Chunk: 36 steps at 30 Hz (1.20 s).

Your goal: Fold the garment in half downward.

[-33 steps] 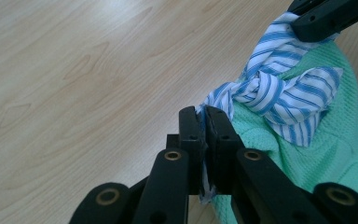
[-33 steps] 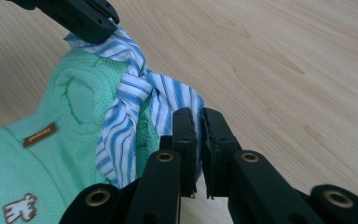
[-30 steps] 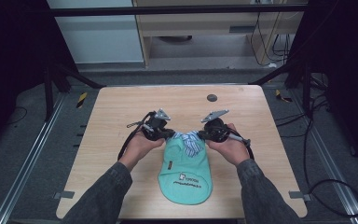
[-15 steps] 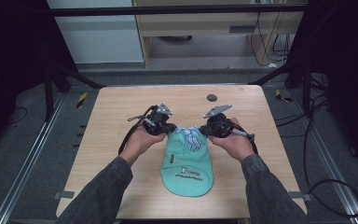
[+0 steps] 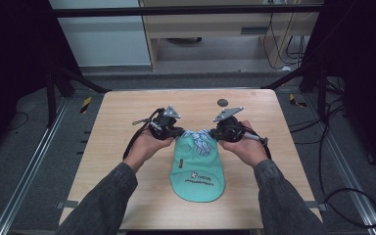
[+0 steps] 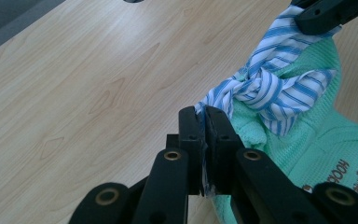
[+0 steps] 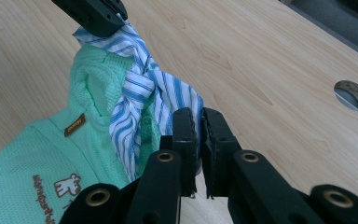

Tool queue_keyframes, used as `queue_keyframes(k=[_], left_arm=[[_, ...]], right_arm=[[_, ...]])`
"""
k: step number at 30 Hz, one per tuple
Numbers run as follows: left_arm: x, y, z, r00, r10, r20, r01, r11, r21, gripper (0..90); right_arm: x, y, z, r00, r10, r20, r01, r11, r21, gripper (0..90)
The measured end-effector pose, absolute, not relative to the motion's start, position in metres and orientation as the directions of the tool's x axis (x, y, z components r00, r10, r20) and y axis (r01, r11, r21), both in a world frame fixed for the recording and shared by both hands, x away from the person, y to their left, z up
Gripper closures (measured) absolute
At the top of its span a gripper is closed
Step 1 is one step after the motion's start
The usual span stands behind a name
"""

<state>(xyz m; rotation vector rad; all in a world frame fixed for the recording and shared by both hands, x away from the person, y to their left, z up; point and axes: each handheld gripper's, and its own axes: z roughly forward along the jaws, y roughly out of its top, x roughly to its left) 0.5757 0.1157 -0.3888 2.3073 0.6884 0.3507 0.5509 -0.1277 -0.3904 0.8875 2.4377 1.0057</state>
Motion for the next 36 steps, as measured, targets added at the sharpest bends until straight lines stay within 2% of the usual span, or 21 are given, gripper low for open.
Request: queue_keyframes(k=[36], left_arm=[[0.583,0.117,-0.370,0.816,0.571,0.091,0.345,-0.608,0.715,86.5]], right_arm=[[0.558,-0.125,-0.371,-0.741,0.658,-0.134,0.373,0.570,0.732,84.7]])
